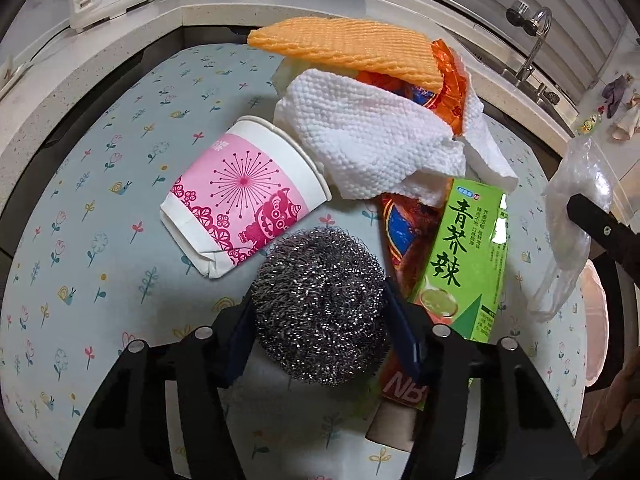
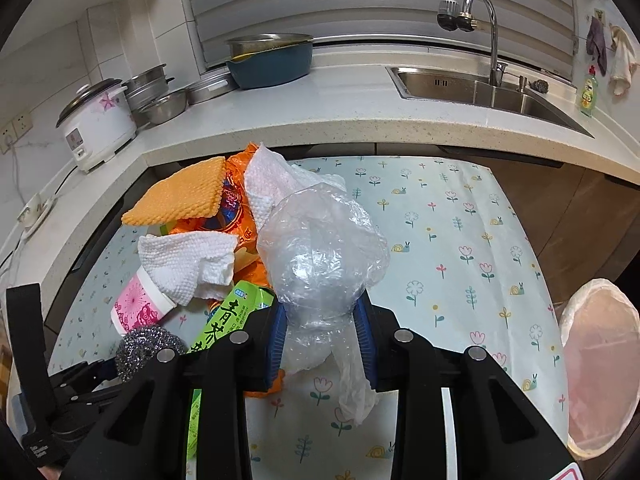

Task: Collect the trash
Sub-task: 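Grasp the clear plastic bag with the right tool while the left tool grasps the steel wool, then carry both items over the bin and open both tools to drop them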

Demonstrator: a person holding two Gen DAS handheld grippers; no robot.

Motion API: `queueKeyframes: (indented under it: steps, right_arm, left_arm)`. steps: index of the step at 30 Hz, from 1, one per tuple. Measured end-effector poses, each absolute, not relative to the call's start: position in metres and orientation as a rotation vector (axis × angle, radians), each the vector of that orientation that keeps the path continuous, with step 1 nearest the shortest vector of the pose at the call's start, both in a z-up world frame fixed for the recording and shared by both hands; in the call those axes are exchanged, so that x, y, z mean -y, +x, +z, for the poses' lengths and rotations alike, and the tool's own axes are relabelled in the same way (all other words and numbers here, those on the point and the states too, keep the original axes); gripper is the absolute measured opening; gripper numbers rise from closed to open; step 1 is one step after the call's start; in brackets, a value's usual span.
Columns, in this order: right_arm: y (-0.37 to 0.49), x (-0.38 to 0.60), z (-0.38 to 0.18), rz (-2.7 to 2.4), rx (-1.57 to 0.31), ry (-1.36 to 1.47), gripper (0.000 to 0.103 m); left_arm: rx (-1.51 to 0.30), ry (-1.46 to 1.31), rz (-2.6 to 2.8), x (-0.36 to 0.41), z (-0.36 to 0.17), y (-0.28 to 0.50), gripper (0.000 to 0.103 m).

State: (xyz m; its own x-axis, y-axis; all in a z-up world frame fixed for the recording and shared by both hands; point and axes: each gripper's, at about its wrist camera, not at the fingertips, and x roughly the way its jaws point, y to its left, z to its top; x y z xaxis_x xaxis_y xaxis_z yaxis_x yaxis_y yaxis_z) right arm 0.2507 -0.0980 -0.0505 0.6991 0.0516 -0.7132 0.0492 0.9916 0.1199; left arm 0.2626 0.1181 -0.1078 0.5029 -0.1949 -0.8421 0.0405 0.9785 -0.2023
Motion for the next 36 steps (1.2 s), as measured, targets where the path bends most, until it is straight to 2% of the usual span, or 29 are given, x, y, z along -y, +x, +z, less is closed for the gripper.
queueKeyframes:
  steps: [7,19,36]
  right_arm:
    - [0.232,0.108,-0.036,-0.006,-0.764,0.143,0.030]
    - [0.193,0.134,-0.008,-0.027,-0.704,0.166,0.030]
    - [0.139,0.216,0.011,-0.159,-0.654,0.220,0.030]
  left_arm:
    - [-1.001,-0.167,-0.139,-0.118,-0.089,0.256,0.045]
    - [-0.882,-0.139,-0.185,-0.092,-0.032,0.231,0.045]
    - [-0.813,-0.048,-0.376,0.021,0.007,0.202,0.045]
